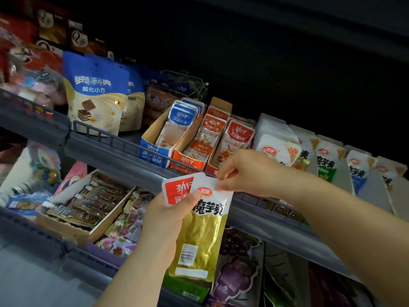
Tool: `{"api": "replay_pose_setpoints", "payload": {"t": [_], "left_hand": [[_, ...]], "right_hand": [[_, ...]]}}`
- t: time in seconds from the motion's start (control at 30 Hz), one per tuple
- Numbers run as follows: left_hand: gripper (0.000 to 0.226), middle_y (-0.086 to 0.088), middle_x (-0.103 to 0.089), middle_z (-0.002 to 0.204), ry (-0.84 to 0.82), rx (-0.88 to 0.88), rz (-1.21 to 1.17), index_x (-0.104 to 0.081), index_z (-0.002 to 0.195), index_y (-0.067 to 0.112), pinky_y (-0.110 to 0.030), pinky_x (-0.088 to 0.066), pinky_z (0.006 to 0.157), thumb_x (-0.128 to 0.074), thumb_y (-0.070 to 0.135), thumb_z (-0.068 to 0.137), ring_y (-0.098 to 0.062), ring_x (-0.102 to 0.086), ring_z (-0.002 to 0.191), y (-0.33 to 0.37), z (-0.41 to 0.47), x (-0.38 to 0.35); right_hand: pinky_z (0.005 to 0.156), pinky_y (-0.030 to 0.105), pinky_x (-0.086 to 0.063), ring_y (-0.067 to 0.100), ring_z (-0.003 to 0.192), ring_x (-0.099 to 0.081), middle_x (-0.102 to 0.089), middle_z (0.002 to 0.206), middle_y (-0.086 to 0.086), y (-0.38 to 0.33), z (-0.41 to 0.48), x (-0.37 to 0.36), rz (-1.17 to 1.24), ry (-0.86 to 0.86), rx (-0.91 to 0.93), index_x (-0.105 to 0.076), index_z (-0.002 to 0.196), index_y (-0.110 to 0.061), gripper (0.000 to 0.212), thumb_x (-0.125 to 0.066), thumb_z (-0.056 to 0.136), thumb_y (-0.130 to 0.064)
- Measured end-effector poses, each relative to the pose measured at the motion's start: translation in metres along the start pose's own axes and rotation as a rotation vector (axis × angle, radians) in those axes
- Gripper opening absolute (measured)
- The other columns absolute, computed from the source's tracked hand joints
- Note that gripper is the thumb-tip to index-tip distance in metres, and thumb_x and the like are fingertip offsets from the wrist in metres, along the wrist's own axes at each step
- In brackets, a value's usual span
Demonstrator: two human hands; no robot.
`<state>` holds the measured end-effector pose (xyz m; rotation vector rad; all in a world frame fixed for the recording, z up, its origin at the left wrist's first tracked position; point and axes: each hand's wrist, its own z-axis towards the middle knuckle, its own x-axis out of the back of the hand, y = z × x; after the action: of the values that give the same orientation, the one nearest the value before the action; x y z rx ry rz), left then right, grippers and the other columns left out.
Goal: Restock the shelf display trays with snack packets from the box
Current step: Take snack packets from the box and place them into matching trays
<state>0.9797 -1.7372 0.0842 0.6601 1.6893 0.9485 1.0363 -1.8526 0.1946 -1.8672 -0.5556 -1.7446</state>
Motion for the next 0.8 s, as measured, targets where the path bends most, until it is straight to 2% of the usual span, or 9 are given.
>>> {"api": "replay_pose_setpoints", "payload": {"t": [0.1,0.17,0.23,0.3,0.4,0.5,0.57,0.67,0.8], "left_hand": [[0.015,-0.002,-0.073,0.072,-0.061,-0.015,0.006,-0.062,0.083,0.016,-0.032,-0.052,0.064,-0.067,0.019,0.069,-0.016,-0.070,0.068,0.001,-0.007,-0.005],[0.021,-0.003,-0.073,0.075,-0.092,-0.025,0.016,-0.062,0.085,0.016,-0.034,-0.052,0.065,-0.065,0.026,0.067,-0.018,-0.070,0.070,0.001,-0.009,-0.007],[0.026,-0.001,-0.073,0.075,-0.076,-0.050,0.038,-0.063,0.083,0.017,-0.038,-0.050,0.072,-0.062,0.033,0.063,-0.023,-0.068,0.077,0.001,-0.010,-0.008],[0.019,0.002,-0.072,0.068,-0.050,-0.078,0.073,-0.063,0.078,0.020,-0.036,-0.049,0.070,-0.061,0.034,0.065,-0.022,-0.067,0.076,0.002,-0.013,-0.010],[0.006,0.004,-0.071,0.066,-0.041,-0.092,0.113,-0.062,0.078,0.022,-0.033,-0.048,0.065,-0.060,0.027,0.079,-0.018,-0.066,0.074,0.003,-0.018,-0.013],[0.004,0.000,-0.071,0.075,-0.033,-0.056,0.122,-0.062,0.082,0.023,-0.033,-0.049,0.063,-0.058,0.024,0.084,-0.020,-0.066,0.076,0.000,-0.022,-0.015],[0.004,-0.001,-0.069,0.082,-0.035,-0.040,0.152,-0.060,0.084,0.023,-0.033,-0.049,0.064,-0.058,0.026,0.085,-0.020,-0.065,0.077,-0.003,-0.024,-0.017],[0.008,0.002,-0.064,0.074,-0.022,-0.037,0.193,-0.055,0.078,0.025,-0.028,-0.044,0.057,-0.057,0.027,0.086,-0.016,-0.061,0.069,-0.007,-0.029,-0.023],[0.012,0.005,-0.061,0.069,-0.043,-0.033,0.214,-0.054,0.075,0.024,-0.025,-0.040,0.051,-0.056,0.025,0.086,-0.013,-0.059,0.064,-0.012,-0.034,-0.035]], "right_hand": [[0.066,0.021,-0.047,0.002,0.064,-0.054,-0.058,0.070,-0.013,0.003,-0.011,0.006,0.029,0.003,-0.048,-0.071,0.086,-0.026,0.012,-0.060,0.086,-0.031],[0.060,0.017,-0.050,0.002,0.050,-0.058,-0.060,0.054,-0.008,0.006,-0.020,0.012,0.074,-0.034,-0.076,-0.066,0.076,-0.030,0.015,-0.057,0.088,-0.029],[0.055,0.014,-0.049,0.000,0.051,-0.061,-0.065,0.058,-0.007,0.009,-0.028,0.018,0.139,-0.037,-0.087,-0.064,0.075,-0.028,0.018,-0.055,0.090,-0.024],[0.055,0.012,-0.050,-0.001,0.058,-0.064,-0.067,0.065,-0.010,0.011,-0.038,0.027,0.208,0.000,-0.074,-0.065,0.077,-0.024,0.017,-0.055,0.089,-0.018],[0.050,0.005,-0.042,-0.007,0.055,-0.060,-0.062,0.059,-0.017,0.015,-0.055,0.037,0.247,0.033,-0.072,-0.065,0.074,-0.023,0.024,-0.048,0.086,-0.011],[0.063,0.010,-0.047,0.003,0.077,-0.063,-0.066,0.076,-0.015,0.025,-0.072,0.039,0.296,0.091,-0.100,-0.066,0.071,-0.027,0.026,-0.050,0.079,-0.046],[0.069,0.018,-0.050,0.005,0.075,-0.065,-0.069,0.081,-0.009,0.036,-0.080,0.036,0.284,0.125,-0.152,-0.068,0.075,-0.025,0.041,-0.054,0.063,-0.061],[0.071,0.016,-0.051,0.003,0.075,-0.065,-0.069,0.081,-0.009,0.048,-0.089,0.030,0.255,0.171,-0.207,-0.066,0.072,-0.024,0.011,-0.073,0.071,-0.033],[0.072,0.017,-0.049,0.004,0.079,-0.060,-0.062,0.086,-0.010,0.066,-0.099,0.024,0.226,0.243,-0.248,-0.057,0.069,-0.026,0.020,-0.068,0.079,-0.013]]}}
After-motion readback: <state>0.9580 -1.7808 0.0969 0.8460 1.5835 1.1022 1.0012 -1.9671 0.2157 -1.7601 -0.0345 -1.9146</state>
